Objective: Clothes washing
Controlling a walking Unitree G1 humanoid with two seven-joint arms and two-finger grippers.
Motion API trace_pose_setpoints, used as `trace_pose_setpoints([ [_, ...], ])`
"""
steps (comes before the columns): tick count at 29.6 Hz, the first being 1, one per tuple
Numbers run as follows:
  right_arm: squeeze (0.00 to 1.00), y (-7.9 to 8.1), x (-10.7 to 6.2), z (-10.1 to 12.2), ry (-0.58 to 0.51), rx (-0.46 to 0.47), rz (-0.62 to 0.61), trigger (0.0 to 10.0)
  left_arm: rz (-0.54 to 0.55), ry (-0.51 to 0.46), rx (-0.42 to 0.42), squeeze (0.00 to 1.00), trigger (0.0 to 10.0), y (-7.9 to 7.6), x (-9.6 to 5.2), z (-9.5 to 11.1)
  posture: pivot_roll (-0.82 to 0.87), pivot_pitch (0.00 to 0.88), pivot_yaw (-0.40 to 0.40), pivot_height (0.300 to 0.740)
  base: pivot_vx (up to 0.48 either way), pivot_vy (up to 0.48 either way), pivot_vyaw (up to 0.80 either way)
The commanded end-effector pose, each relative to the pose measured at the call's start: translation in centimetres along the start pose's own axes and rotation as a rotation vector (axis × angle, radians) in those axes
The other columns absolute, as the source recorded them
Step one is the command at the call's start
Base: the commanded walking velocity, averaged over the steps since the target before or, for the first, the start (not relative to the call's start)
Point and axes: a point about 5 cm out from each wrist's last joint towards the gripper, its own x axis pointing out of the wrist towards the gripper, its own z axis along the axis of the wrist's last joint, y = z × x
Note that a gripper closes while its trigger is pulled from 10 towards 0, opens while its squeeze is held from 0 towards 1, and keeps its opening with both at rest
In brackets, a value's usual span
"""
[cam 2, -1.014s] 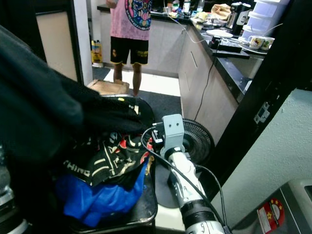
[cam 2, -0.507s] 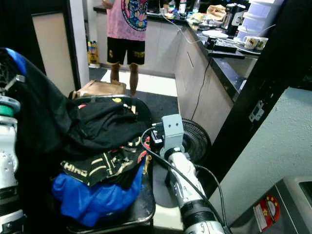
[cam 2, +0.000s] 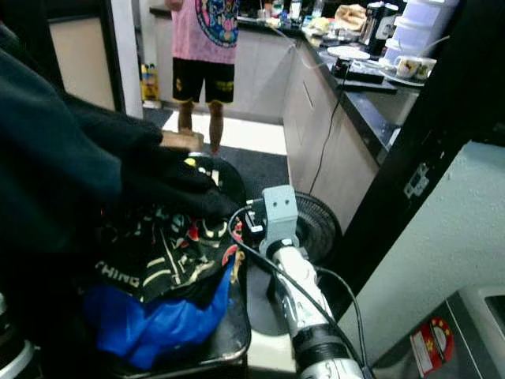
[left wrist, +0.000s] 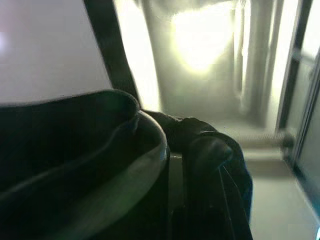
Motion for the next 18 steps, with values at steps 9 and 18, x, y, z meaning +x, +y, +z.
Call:
trace_pose_setpoints([
  [9,0.00,-0.1,-0.3,-0.6,0.019,-0.013,0.003,10.0,0.732,0.456,0.832,0.00,0.0,9.5,-4.8,-0.3,-0.02,0.013,-0.050,0.740,0.000,0.000,0.00],
  [18,0.00,-0.3,-0.5,-0.6,0.020,-0.013,-0.002,10.0,0.925,0.613,1.326,0.00,0.0,10.9,-7.1,2.1,-0.01,0.023,-0.049,0.740,0.000,0.000,0.00],
])
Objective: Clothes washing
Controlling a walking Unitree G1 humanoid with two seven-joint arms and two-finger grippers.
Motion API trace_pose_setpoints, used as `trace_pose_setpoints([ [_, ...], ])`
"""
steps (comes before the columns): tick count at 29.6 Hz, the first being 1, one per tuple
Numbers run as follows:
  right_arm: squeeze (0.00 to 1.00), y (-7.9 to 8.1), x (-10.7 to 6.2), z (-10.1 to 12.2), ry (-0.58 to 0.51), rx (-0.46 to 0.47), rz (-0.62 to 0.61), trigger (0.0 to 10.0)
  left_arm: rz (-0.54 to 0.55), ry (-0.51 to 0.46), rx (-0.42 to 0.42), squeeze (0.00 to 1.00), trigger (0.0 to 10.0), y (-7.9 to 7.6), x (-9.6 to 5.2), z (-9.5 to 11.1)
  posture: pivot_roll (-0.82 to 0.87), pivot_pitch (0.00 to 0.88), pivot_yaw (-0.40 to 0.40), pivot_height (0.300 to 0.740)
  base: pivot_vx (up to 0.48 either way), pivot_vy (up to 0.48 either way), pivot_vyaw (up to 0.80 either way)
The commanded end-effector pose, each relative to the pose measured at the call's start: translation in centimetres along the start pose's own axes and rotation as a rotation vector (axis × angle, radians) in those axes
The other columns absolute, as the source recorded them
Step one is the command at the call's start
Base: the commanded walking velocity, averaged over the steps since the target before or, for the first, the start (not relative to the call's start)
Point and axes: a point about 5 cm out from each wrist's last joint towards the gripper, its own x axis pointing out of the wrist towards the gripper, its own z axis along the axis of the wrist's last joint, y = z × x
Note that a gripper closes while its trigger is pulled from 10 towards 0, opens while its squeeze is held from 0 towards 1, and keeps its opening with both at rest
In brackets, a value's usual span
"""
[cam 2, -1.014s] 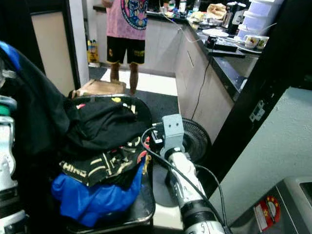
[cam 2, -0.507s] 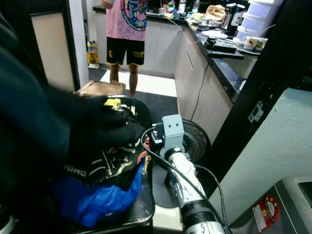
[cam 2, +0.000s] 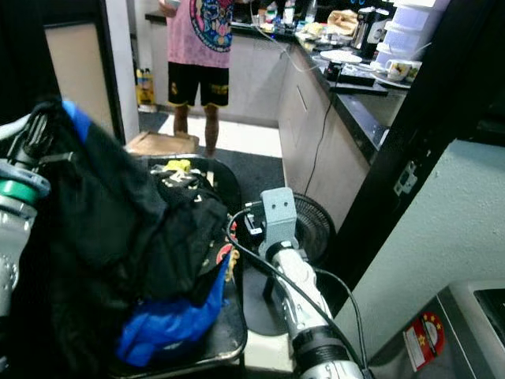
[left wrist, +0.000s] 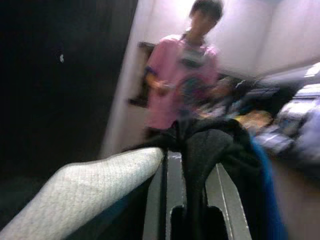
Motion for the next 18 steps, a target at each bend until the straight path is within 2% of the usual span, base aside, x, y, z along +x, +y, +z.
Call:
trace_pose_setpoints([
  [1,0.00,-0.4,-0.3,-0.3,0.011,-0.004,-0.007,10.0,0.008,0.042,0.102,0.00,0.0,-0.2,-0.2,-0.9,-0.01,0.023,-0.049,0.740,0.000,0.000,0.00],
  [3,0.00,-0.3,-0.3,-0.3,0.012,-0.004,-0.007,10.0,0.037,0.130,0.260,0.00,0.0,0.2,-0.5,-2.2,-0.01,0.025,-0.049,0.740,0.000,0.000,0.00],
  [4,0.00,-0.3,-0.3,-0.3,0.012,-0.004,-0.007,10.0,0.037,0.130,0.260,0.00,0.0,0.2,-0.5,-2.2,-0.01,0.025,-0.049,0.740,0.000,0.000,0.00],
  [5,0.00,-0.3,-0.3,-0.3,0.012,-0.004,-0.007,10.0,0.066,0.162,0.325,0.00,0.0,0.6,-0.6,-2.7,-0.02,0.027,-0.048,0.740,0.000,0.000,0.00],
  [6,0.00,-0.3,-0.3,-0.3,0.012,-0.004,-0.007,10.0,0.066,0.162,0.325,0.00,0.0,0.6,-0.6,-2.7,-0.02,0.027,-0.048,0.740,0.000,0.000,0.00],
  [7,0.00,-0.3,-0.3,-0.3,0.012,-0.004,-0.007,10.0,0.131,0.212,0.405,0.00,0.0,1.4,-0.9,-3.6,-0.02,0.027,-0.048,0.740,0.000,0.000,0.00],
  [8,0.00,-0.3,-0.3,-0.3,0.012,-0.004,-0.007,10.0,0.175,0.240,0.451,0.00,0.0,2.0,-1.0,-4.2,-0.02,0.027,-0.048,0.740,0.000,0.000,0.00],
  [9,0.00,-0.3,-0.3,-0.3,0.012,-0.004,-0.007,10.0,0.175,0.240,0.451,0.00,0.0,2.0,-1.0,-4.2,-0.02,0.027,-0.048,0.740,0.000,0.000,0.00],
  [10,0.00,-0.3,-0.3,-0.3,0.012,-0.004,-0.006,10.0,0.223,0.271,0.477,0.00,0.0,2.6,-1.3,-4.7,-0.02,0.030,-0.047,0.740,0.000,0.000,0.00],
  [11,0.00,-0.2,-0.4,-0.3,0.013,-0.006,-0.005,10.0,0.325,0.298,0.506,0.00,0.0,4.0,-1.8,-5.1,-0.02,0.030,-0.047,0.740,0.000,0.000,0.00],
  [12,0.00,-0.2,-0.4,-0.3,0.013,-0.006,-0.005,10.0,0.391,0.292,0.506,0.00,0.0,4.8,-2.1,-5.0,-0.02,0.031,-0.046,0.740,0.000,0.000,0.00],
  [14,0.00,-0.3,-0.4,-0.3,0.014,-0.007,-0.005,10.0,0.434,0.285,0.510,0.00,0.0,5.3,-2.3,-4.9,-0.02,0.031,-0.046,0.740,0.000,0.000,0.00],
  [15,0.00,-0.3,-0.4,-0.4,0.015,-0.007,-0.006,10.0,0.498,0.253,0.409,0.00,0.0,5.8,-2.4,-4.7,-0.02,0.033,-0.047,0.740,0.000,0.000,0.00],
  [16,0.00,-0.4,-0.4,-0.4,0.017,-0.008,-0.007,10.0,0.555,0.191,0.212,0.00,0.0,6.1,-2.5,-4.3,-0.02,0.034,-0.050,0.740,0.000,0.000,0.00],
  [18,0.00,-0.4,-0.4,-0.4,0.017,-0.009,-0.005,10.0,0.547,0.135,-0.044,0.00,0.0,5.6,-2.3,-4.2,-0.02,0.035,-0.052,0.740,0.000,0.000,0.00],
])
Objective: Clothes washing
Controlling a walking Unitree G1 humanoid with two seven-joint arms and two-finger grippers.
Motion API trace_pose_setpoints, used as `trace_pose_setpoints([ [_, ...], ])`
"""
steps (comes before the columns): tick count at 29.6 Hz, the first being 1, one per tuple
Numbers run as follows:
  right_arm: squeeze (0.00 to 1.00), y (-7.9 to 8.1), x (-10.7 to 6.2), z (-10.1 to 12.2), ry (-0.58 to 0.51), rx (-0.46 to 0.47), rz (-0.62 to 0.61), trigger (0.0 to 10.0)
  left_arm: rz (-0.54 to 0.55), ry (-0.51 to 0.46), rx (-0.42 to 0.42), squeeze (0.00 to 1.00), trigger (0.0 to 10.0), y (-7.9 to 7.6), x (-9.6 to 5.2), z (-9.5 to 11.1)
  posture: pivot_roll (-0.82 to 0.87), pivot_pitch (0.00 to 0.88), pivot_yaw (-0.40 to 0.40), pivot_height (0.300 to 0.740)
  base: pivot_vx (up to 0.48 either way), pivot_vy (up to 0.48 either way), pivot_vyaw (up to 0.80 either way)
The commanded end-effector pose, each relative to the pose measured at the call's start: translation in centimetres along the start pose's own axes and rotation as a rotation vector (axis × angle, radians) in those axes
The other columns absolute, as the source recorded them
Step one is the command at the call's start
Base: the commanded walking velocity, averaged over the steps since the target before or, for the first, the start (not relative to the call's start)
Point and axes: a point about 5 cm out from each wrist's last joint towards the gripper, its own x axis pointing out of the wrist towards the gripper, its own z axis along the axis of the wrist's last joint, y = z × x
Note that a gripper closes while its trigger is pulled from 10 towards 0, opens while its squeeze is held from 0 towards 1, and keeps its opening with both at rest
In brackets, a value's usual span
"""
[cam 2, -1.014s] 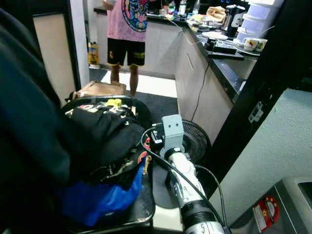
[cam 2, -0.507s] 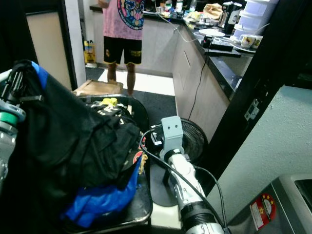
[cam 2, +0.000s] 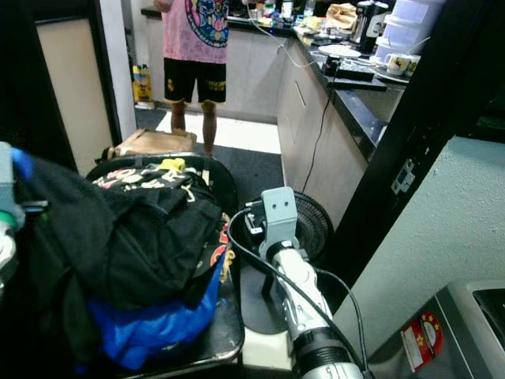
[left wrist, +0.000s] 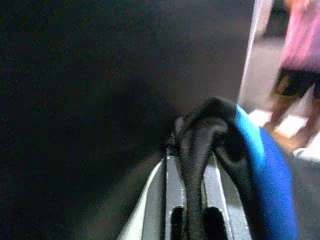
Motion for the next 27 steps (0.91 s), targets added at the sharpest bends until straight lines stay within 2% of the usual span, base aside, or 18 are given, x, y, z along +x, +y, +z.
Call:
trace_pose_setpoints([
  [1,0.00,-0.3,-0.2,-0.5,0.027,-0.005,-0.002,10.0,0.032,-0.033,-0.144,0.00,0.0,0.8,0.3,0.8,-0.02,0.035,-0.053,0.740,0.000,0.000,0.00],
  [2,0.00,-0.2,-0.2,-0.5,0.027,-0.006,-0.001,10.0,0.044,-0.030,-0.144,0.00,0.0,0.8,0.3,0.8,-0.02,0.035,-0.053,0.740,0.000,0.000,0.00],
  [5,0.00,-0.1,-0.1,-0.5,0.025,-0.007,0.003,10.0,0.017,-0.031,0.299,0.00,0.0,1.1,0.2,-0.2,-0.02,0.035,-0.052,0.740,0.000,0.000,0.00],
  [7,0.00,-0.1,-0.1,-0.5,0.025,-0.007,0.003,10.0,0.017,-0.031,0.299,0.00,0.0,1.1,0.2,-0.2,-0.02,0.035,-0.052,0.740,0.000,0.000,0.00],
  [8,0.00,0.0,-0.1,-0.5,0.025,-0.007,0.003,10.0,-0.023,-0.036,0.417,0.00,0.0,0.9,0.0,-0.5,-0.02,0.036,-0.052,0.740,0.000,0.000,0.00],
  [9,0.00,0.0,-0.2,-0.5,0.025,-0.007,0.003,10.0,-0.101,-0.042,0.407,0.00,0.0,0.2,-0.3,-0.8,-0.01,0.036,-0.053,0.740,0.000,0.000,0.00],
  [10,0.00,0.0,-0.2,-0.5,0.025,-0.007,0.003,10.0,-0.101,-0.042,0.407,0.00,0.0,0.2,-0.3,-0.8,-0.01,0.036,-0.053,0.740,0.000,0.000,0.00],
  [11,0.00,-0.1,-0.2,-0.5,0.026,-0.008,0.004,10.0,-0.218,-0.022,0.255,0.00,0.0,-1.2,-0.9,-1.0,-0.01,0.036,-0.054,0.740,0.000,0.000,0.00],
  [12,0.00,-0.1,-0.2,-0.5,0.026,-0.008,0.004,10.0,-0.218,-0.022,0.255,0.00,0.0,-1.2,-0.9,-1.0,-0.01,0.036,-0.054,0.740,0.000,0.000,0.00],
  [13,0.00,-0.1,-0.2,-0.6,0.027,-0.009,0.005,10.0,-0.450,-0.027,-0.097,0.00,0.0,-4.0,-2.4,-0.1,-0.01,0.036,-0.053,0.740,0.000,0.000,0.00],
  [14,0.00,-0.1,-0.2,-0.6,0.027,-0.009,0.005,10.0,-0.450,-0.027,-0.097,0.00,0.0,-4.0,-2.4,-0.1,-0.01,0.036,-0.053,0.740,0.000,0.000,0.00],
  [15,0.00,-0.1,-0.2,-0.6,0.027,-0.010,0.006,10.0,-0.542,-0.040,-0.227,0.00,0.0,-5.0,-3.2,0.5,-0.01,0.036,-0.053,0.740,0.000,0.000,0.00],
  [16,0.00,-0.1,-0.2,-0.6,0.027,-0.010,0.006,10.0,-0.542,-0.040,-0.227,0.00,0.0,-5.0,-3.2,0.5,-0.01,0.036,-0.053,0.740,0.000,0.000,0.00],
  [17,0.00,-0.1,-0.2,-0.6,0.027,-0.011,0.006,10.0,-0.669,-0.058,-0.297,0.00,0.0,-6.0,-4.3,1.2,-0.01,0.036,-0.053,0.740,0.000,0.000,0.00],
  [19,0.00,-0.1,-0.2,-0.5,0.027,-0.012,0.006,10.0,-0.922,-0.060,-0.312,0.00,0.0,-8.1,-6.9,1.2,-0.01,0.035,-0.053,0.740,0.000,0.000,0.00],
  [22,0.00,0.0,-0.2,-0.5,0.026,-0.012,0.007,10.0,-1.072,-0.027,-0.315,0.00,0.0,-9.5,-8.7,0.7,-0.01,0.034,-0.053,0.740,0.000,0.000,0.00],
  [23,0.00,0.0,-0.2,-0.5,0.026,-0.012,0.007,10.0,-1.072,-0.027,-0.315,0.00,0.0,-9.5,-8.7,0.7,-0.01,0.034,-0.053,0.740,0.000,0.000,0.00],
  [27,0.00,-0.1,-0.3,-0.6,0.028,-0.014,0.005,10.0,-1.282,0.114,-0.278,0.00,0.0,-12.8,-13.1,-2.2,-0.02,0.032,-0.047,0.740,0.000,0.000,0.00],
])
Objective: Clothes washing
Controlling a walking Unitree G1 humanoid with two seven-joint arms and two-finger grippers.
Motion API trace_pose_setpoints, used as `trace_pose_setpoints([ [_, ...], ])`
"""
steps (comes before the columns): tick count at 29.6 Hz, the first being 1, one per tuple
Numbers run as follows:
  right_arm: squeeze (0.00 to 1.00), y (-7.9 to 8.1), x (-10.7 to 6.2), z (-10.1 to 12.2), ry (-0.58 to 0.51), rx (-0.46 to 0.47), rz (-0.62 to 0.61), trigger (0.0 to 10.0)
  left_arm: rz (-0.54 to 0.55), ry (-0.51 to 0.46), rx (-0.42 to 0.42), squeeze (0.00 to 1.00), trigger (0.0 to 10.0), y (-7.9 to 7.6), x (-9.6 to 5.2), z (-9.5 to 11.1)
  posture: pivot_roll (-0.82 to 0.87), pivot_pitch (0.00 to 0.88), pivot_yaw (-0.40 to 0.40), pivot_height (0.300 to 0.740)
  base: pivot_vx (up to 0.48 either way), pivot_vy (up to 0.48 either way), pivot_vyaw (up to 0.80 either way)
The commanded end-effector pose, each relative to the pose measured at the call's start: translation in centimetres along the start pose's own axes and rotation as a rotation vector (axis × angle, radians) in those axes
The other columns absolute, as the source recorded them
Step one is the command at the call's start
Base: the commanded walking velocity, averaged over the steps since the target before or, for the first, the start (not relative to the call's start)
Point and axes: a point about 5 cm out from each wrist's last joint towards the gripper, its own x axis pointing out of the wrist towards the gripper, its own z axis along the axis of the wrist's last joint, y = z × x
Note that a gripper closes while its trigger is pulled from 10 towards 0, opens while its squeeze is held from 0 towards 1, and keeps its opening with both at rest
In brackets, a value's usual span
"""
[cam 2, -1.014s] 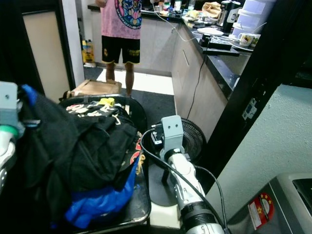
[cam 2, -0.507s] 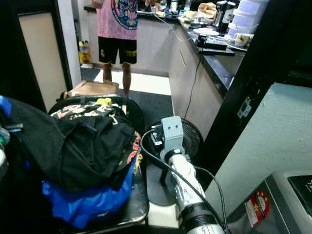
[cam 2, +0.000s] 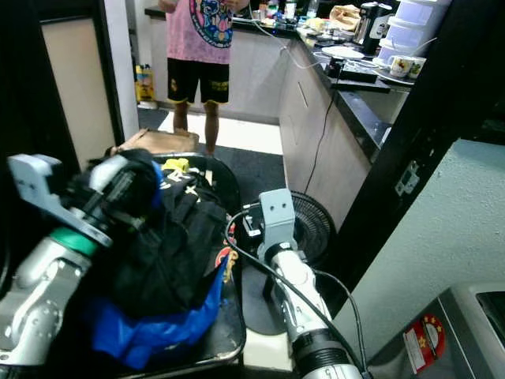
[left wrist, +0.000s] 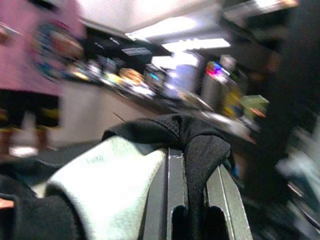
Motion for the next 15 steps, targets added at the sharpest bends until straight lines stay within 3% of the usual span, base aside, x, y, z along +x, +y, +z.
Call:
trace_pose_setpoints([
  [1,0.00,-0.2,-0.2,-0.5,0.021,-0.008,-0.002,10.0,-0.101,0.065,-0.020,0.00,0.0,-2.3,0.5,-1.9,-0.02,0.032,-0.047,0.740,0.000,0.000,0.00],
  [3,0.00,-0.4,-0.3,-0.5,0.020,-0.010,-0.007,10.0,-0.120,0.123,0.036,0.00,0.0,-3.4,1.1,-4.2,-0.02,0.030,-0.043,0.740,0.000,0.000,0.00],
  [7,0.00,-0.5,-0.4,-0.5,0.020,-0.011,-0.011,10.0,-0.183,0.163,0.066,0.00,0.0,-4.4,1.4,-5.6,-0.02,0.030,-0.041,0.740,0.000,0.000,0.00],
  [9,0.00,-0.6,-0.4,-0.5,0.021,-0.012,-0.014,10.0,-0.324,0.208,0.068,0.00,0.0,-6.2,1.3,-6.7,-0.03,0.028,-0.037,0.740,0.000,0.000,0.00],
  [11,0.00,-0.6,-0.4,-0.5,0.020,-0.012,-0.018,10.0,-0.395,0.235,0.080,0.00,0.0,-7.1,1.1,-7.3,-0.03,0.026,-0.033,0.740,0.000,0.000,0.00],
  [14,0.00,-0.7,-0.5,-0.5,0.018,-0.012,-0.023,10.0,-0.414,0.260,0.123,0.00,0.0,-7.3,1.0,-7.8,-0.03,0.022,-0.029,0.740,0.000,0.000,0.00],
  [15,0.00,-0.8,-0.5,-0.5,0.017,-0.012,-0.026,10.0,-0.362,0.252,0.152,0.00,0.0,-6.8,1.2,-7.8,-0.04,0.018,-0.026,0.740,0.000,0.000,0.00],
])
